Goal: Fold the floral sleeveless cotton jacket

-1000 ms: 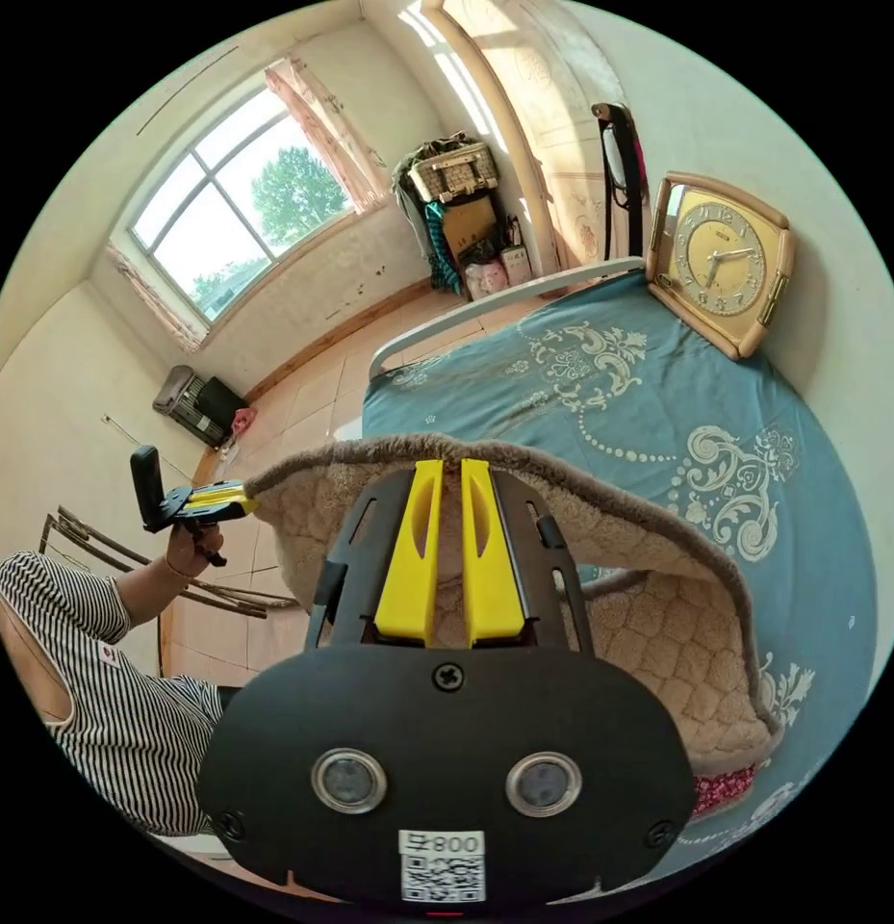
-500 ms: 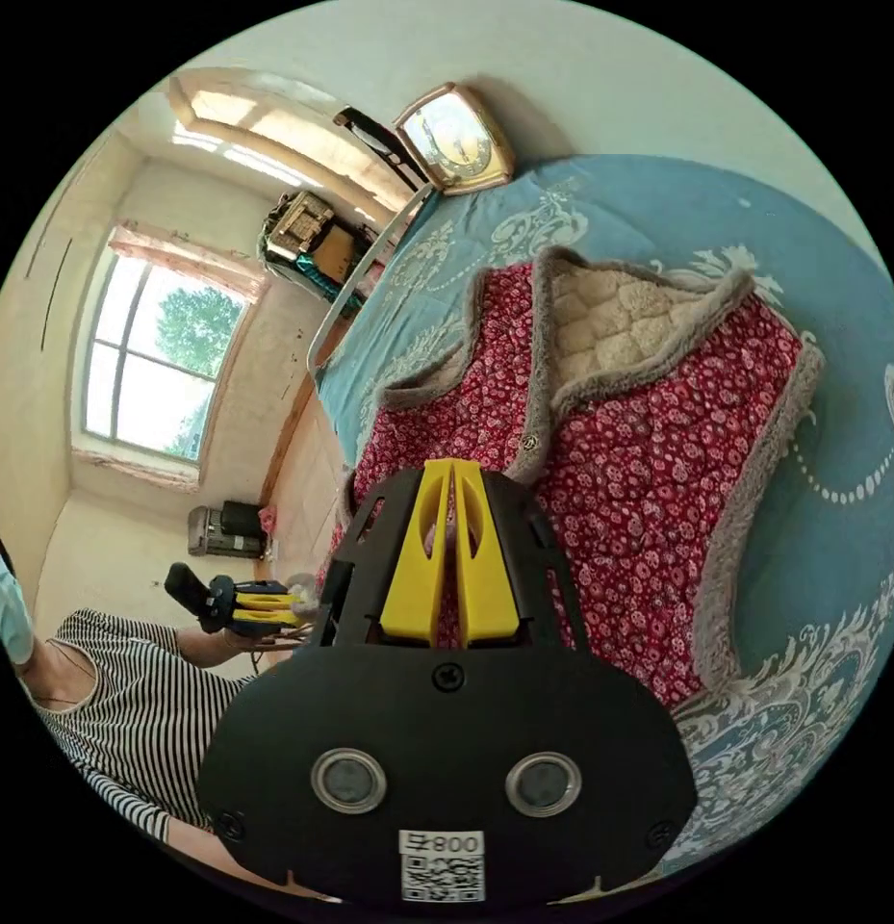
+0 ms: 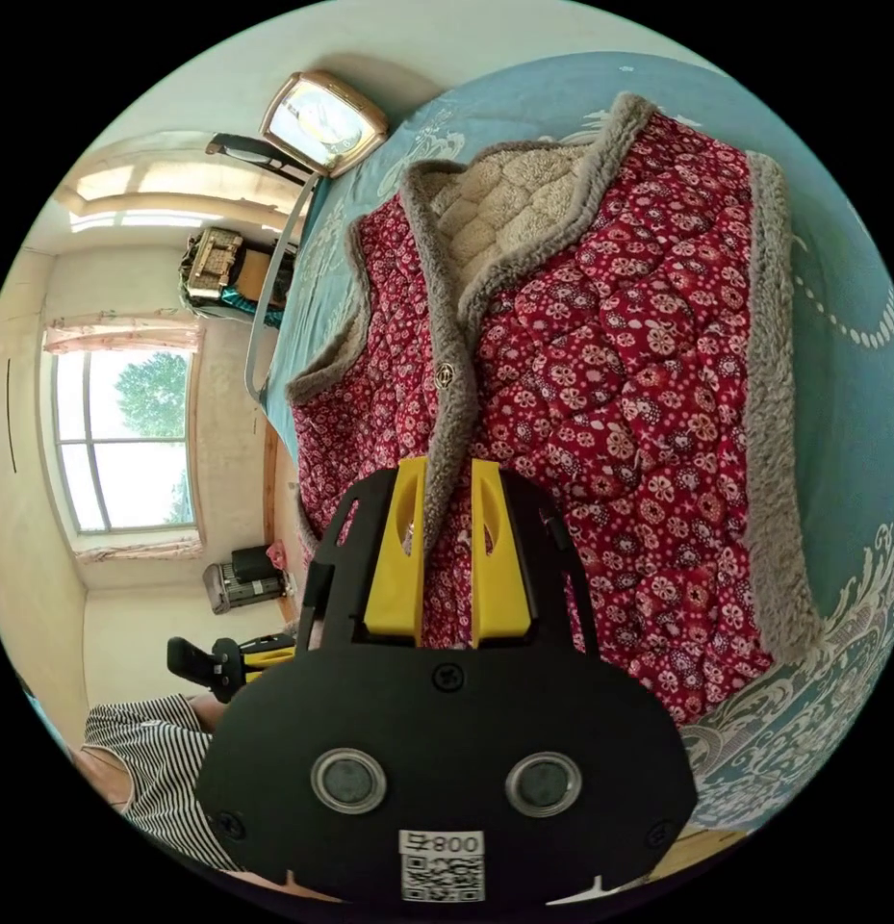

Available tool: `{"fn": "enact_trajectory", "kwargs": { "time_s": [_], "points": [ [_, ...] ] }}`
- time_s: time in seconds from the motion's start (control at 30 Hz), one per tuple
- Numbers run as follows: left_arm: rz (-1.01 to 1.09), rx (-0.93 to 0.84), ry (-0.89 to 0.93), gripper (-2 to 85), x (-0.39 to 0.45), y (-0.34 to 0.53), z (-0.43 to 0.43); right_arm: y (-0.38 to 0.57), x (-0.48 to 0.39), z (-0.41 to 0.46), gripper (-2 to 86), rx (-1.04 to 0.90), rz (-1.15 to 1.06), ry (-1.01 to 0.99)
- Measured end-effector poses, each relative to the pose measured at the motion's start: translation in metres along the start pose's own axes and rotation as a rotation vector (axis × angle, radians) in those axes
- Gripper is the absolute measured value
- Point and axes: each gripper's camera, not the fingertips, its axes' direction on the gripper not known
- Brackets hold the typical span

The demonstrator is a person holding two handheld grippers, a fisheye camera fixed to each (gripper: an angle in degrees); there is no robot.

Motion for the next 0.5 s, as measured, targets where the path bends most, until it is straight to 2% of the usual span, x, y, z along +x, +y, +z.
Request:
{"fn": "enact_trajectory", "kwargs": {
  "time_s": [0.13, 0.3, 0.4, 0.5],
  "points": [
    [-0.014, 0.022, -0.003, 3.4, 0.015, -0.006, -0.004, -0.006, 0.007, 0.021, 4.2, -0.037, -0.003, -0.003],
    [-0.025, 0.097, 0.007, 3.6, 0.033, -0.017, -0.018, -0.009, -0.012, 0.002, 2.6, 0.023, -0.149, -0.012],
    [-0.016, 0.132, 0.019, 3.8, 0.045, -0.03, -0.018, -0.017, -0.021, -0.011, 2.4, 0.039, -0.214, 0.024],
    [-0.012, 0.095, 0.021, 4.3, 0.054, -0.046, 0.002, -0.028, -0.011, 0.003, 2.4, -0.008, -0.216, 0.104]
  ]
}}
